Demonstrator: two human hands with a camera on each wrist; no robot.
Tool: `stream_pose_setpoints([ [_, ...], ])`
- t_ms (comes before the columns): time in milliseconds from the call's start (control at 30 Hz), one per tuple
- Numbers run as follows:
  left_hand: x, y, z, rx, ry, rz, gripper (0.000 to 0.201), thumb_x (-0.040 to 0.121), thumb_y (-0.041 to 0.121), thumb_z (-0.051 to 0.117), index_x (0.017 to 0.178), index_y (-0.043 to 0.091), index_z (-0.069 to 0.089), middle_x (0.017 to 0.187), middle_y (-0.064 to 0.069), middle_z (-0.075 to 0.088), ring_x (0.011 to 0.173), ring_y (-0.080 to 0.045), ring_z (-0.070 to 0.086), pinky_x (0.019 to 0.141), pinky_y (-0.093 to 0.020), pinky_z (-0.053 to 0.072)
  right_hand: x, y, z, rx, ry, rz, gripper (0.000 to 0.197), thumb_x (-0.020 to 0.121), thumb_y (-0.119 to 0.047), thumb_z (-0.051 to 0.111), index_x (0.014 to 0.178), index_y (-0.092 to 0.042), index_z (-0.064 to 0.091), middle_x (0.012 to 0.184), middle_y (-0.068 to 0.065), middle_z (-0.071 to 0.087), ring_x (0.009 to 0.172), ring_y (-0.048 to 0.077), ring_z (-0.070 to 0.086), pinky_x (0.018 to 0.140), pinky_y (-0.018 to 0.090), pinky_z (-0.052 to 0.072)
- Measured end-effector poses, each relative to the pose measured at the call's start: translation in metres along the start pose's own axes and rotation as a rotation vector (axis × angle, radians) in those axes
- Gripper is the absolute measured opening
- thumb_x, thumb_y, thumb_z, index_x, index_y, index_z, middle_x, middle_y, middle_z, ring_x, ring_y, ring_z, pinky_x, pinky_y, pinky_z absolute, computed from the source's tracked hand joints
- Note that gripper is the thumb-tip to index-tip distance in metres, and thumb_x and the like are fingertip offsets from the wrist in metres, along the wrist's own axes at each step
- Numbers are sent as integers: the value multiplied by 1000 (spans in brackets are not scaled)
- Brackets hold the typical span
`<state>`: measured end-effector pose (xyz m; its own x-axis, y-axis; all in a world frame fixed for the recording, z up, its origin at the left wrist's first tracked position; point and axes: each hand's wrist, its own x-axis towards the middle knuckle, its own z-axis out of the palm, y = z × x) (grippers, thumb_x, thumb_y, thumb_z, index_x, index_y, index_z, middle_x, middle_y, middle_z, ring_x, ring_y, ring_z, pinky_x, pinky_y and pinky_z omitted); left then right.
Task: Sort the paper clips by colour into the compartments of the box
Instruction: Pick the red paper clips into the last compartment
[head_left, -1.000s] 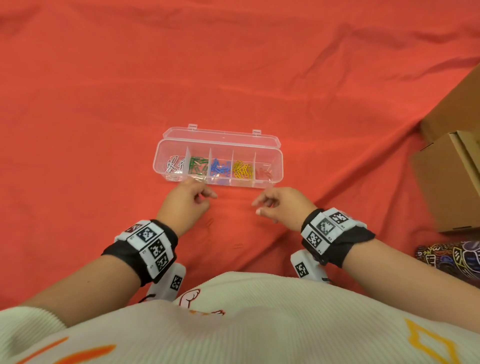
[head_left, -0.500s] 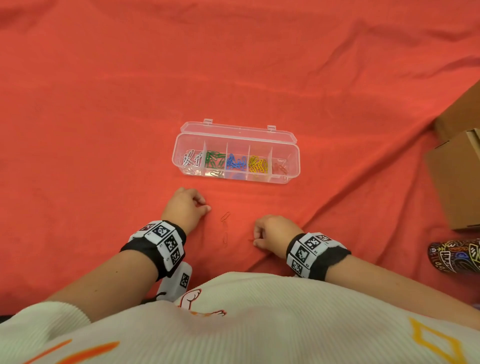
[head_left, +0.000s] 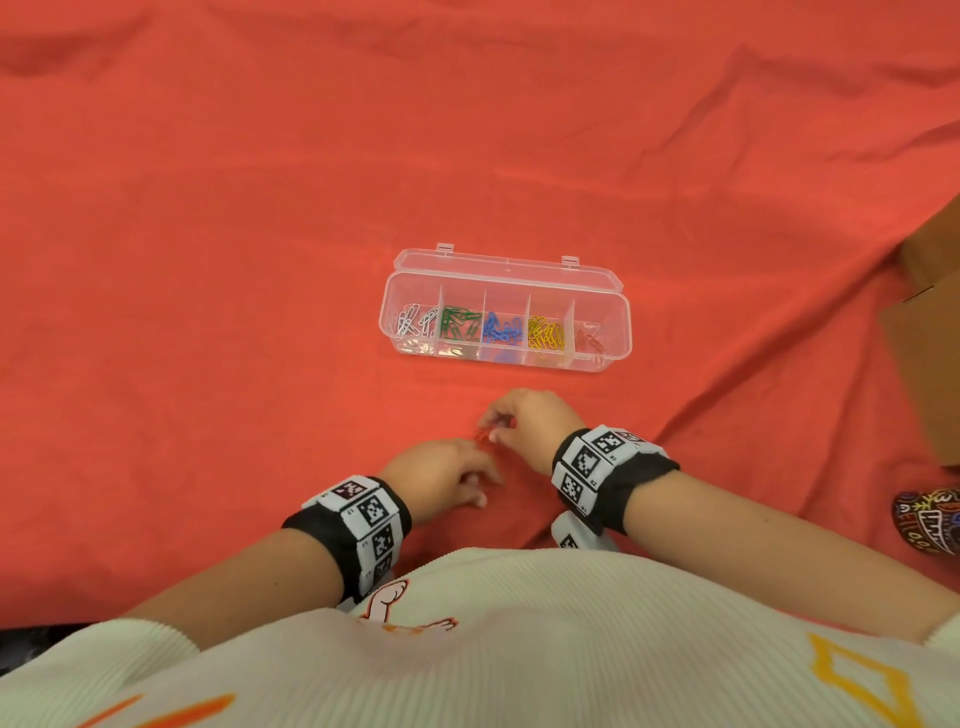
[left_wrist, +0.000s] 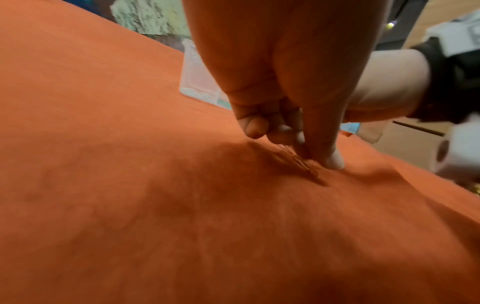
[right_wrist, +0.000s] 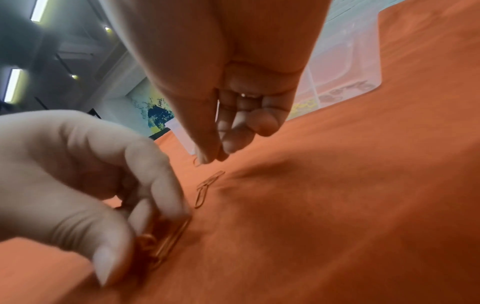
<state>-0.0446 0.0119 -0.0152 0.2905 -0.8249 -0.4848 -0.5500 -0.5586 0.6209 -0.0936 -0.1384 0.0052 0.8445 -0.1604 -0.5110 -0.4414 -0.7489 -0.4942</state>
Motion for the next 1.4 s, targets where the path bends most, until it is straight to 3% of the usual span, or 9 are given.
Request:
stream_pose_setpoints([
  [100,1,-3,1,59,-21,-32,24,77,22,67,100,19,65,102,-5,62,93,-18,57,80,-30,42,4,-3,7,4,-19,25,23,83,-13,62,105,-18,67,98,5,68,94,21,61,85,27,44],
  [233,-1,-9,5,7,62,-67,23,74,23,70,92,14,61,89,-2,52,82,-13,48,69,-24,33,8,-3,14,-38,-4,75,18,80,-16,65,97,-17,62,84,-3,53,92,24,60,83,31,45],
  [400,-3,-16,7,-77,184,-104,37,67,24,77,98,18,57,88,5,44,79,-12,46,74,-26,38,6,-6,10,-64,-42,132,5,81,-16,61,86,-18,61,100,6,69,98,25,62,85,32,47],
  [500,-1,-17,6,-93,188,-120,29,68,22,76,93,16,62,87,4,46,80,-12,47,76,-25,38,4,-12,4,-81,-94,158,8,83,-14,58,80,-21,56,104,8,70,101,26,63,86,31,47],
  [667,-2,-18,7,-96,182,-137,15,72,21,73,82,13,65,86,3,49,79,-12,51,78,-30,44,5,-19,6,41,-43,192,16,76,-16,68,64,-21,58,96,10,74,80,18,62,77,29,49],
  [833,-8,-20,3,-51,153,-128,10,75,24,70,82,18,66,85,5,54,78,-10,54,78,-30,46,4,-23,17,-22,-61,208,15,78,-24,68,83,-16,57,104,10,69,98,26,63,77,30,47],
  [1000,-16,-22,-2,-39,118,-129,9,76,24,69,83,18,67,86,1,62,74,-10,55,75,-26,45,4,-24,29,-22,-3,189,20,80,-20,63,98,-12,60,107,10,66,100,27,60,81,33,47],
  [1167,-17,-22,-5,-28,93,-126,9,76,22,68,84,18,68,81,7,56,71,-9,53,69,-20,41,3,-24,29,-37,-51,165,2,82,-20,61,80,-20,60,102,7,70,97,25,63,83,33,48],
  [1400,-17,-24,-3,-79,190,-126,6,75,21,69,81,18,68,82,6,55,69,-8,51,71,-22,43,-2,-17,24,-67,-96,170,9,80,-18,61,73,-21,57,104,10,71,99,27,64,84,29,48],
])
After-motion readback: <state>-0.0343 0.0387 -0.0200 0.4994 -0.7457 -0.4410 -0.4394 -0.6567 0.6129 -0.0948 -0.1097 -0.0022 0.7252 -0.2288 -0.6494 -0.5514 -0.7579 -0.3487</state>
